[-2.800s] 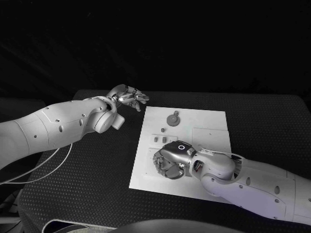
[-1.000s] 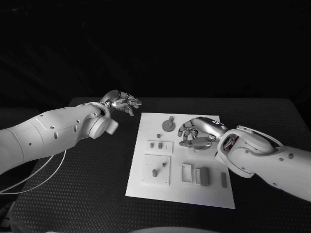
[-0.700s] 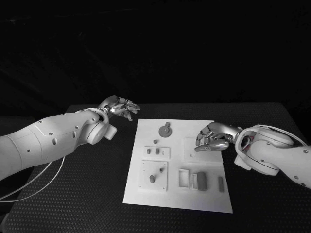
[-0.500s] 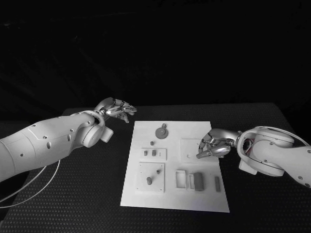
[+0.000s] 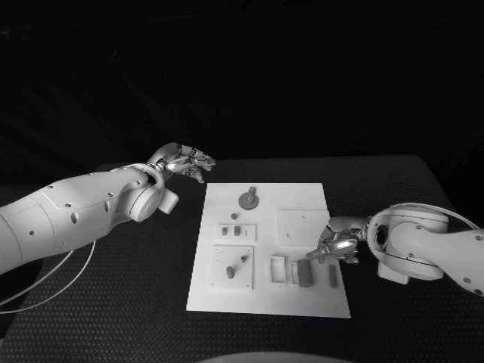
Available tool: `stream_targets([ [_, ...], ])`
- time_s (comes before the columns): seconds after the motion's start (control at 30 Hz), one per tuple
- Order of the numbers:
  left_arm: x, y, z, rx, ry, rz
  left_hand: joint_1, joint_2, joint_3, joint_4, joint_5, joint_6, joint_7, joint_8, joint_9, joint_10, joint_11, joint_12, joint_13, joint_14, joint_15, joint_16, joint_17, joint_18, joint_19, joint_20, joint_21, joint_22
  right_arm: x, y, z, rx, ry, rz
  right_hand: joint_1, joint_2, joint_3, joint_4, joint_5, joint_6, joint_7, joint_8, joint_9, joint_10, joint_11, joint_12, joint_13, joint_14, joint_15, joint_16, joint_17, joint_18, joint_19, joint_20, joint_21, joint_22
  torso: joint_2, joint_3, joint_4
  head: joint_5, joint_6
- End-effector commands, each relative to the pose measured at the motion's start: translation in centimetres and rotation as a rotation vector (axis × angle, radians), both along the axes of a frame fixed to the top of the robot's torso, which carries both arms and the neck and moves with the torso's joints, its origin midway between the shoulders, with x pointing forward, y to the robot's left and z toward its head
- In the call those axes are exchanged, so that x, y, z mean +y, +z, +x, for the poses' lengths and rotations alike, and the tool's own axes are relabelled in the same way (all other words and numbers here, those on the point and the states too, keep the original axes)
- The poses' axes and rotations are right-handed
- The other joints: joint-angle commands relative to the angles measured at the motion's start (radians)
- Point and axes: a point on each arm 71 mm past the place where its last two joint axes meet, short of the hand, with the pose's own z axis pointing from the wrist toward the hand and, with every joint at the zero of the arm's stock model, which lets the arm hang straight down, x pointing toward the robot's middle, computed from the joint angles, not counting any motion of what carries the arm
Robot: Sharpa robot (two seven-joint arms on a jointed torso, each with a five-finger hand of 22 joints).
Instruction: Assemble the parts on the task board
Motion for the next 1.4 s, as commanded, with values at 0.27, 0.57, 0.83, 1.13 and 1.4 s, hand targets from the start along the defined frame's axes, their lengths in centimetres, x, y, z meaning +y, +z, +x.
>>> stream_targets([
  [0.27, -0.6, -0.3, -0.1, 0.005, -0.021, -0.021, -0.015, 0.001, -0.005, 0.001, 0.003, -0.005, 0.005, 0.005, -0.002, -0.004, -0.002, 0.002, 0.002, 0.004, 0.001, -0.007, 0.002, 0.011, 0.008, -0.001, -0.004, 0.001, 0.8, -1.4, -0.2, -0.021, 0.009, -0.091, -0.03, 0.004, 0.001, 0.01, 0.001, 0.003, 0.006, -0.011, 0.005, -0.002, -0.005, 0.008, 0.0, 0.028, -0.032, 0.004, 0.004, 0.022, -0.008, -0.01, 0.007, 0.02, -0.012, -0.0115, -0.0091, 0.006, -0.015],
  [0.57, -0.7, -0.3, -0.1, 0.006, -0.025, -0.023, -0.016, 0.001, -0.005, 0.001, 0.003, -0.006, 0.006, 0.005, -0.002, -0.004, -0.002, 0.002, 0.002, 0.004, 0.001, -0.008, 0.002, 0.011, 0.007, -0.001, -0.004, 0.001, 1.6, -2.7, -0.3, -0.02, 0.043, -0.137, -0.057, -0.027, 0.018, 0.018, 0.002, -0.015, 0.014, -0.037, 0.0, -0.014, 0.002, 0.008, -0.006, 0.007, -0.027, -0.004, -0.016, 0.022, -0.018, -0.01, 0.006, 0.019, -0.01, -0.0107, -0.0076, 0.004, -0.022],
  [0.83, -0.8, -0.3, -0.2, 0.005, -0.027, -0.024, -0.016, 0.001, -0.005, 0.001, 0.003, -0.006, 0.006, 0.005, -0.002, -0.005, -0.002, 0.002, 0.002, 0.003, 0.001, -0.008, 0.002, 0.011, 0.007, -0.001, -0.004, 0.001, 2.4, -4.2, -1.0, 0.017, 0.044, -0.123, -0.061, -0.044, 0.035, 0.022, 0.001, -0.025, 0.02, -0.051, -0.002, -0.024, 0.008, 0.007, -0.01, -0.008, -0.021, -0.01, -0.03, 0.022, -0.023, -0.008, 0.005, 0.018, -0.009, -0.0107, -0.01, 0.004, -0.028],
  [1.13, -0.8, -0.3, -0.2, 0.005, -0.028, -0.024, -0.016, 0.001, -0.006, 0.001, 0.003, -0.007, 0.006, 0.005, -0.002, -0.005, -0.002, 0.001, 0.002, 0.003, 0.001, -0.008, 0.003, 0.011, 0.007, -0.001, -0.004, 0.001, 3.0, -4.7, -1.0, 0.017, 0.042, -0.116, -0.061, -0.047, 0.039, 0.023, 0.001, -0.026, 0.021, -0.054, -0.003, -0.025, 0.009, 0.007, -0.011, -0.011, -0.02, -0.011, -0.032, 0.022, -0.024, -0.007, 0.005, 0.018, -0.008, -0.0111, -0.0086, 0.003, -0.031],
  [1.4, -0.8, -0.3, -0.2, 0.006, -0.029, -0.024, -0.016, 0.001, -0.006, 0.001, 0.003, -0.007, 0.006, 0.005, -0.002, -0.005, -0.002, 0.001, 0.002, 0.003, 0.001, -0.009, 0.003, 0.011, 0.006, -0.001, -0.004, 0.001, 3.4, -5.0, -0.9, 0.016, 0.041, -0.115, -0.053, -0.028, 0.041, 0.002, -0.001, -0.027, 0.023, -0.061, -0.002, -0.029, 0.012, 0.011, -0.013, -0.014, -0.018, -0.012, -0.032, 0.022, -0.026, -0.005, 0.008, 0.019, -0.006, -0.0126, -0.009, 0.001, -0.031],
])
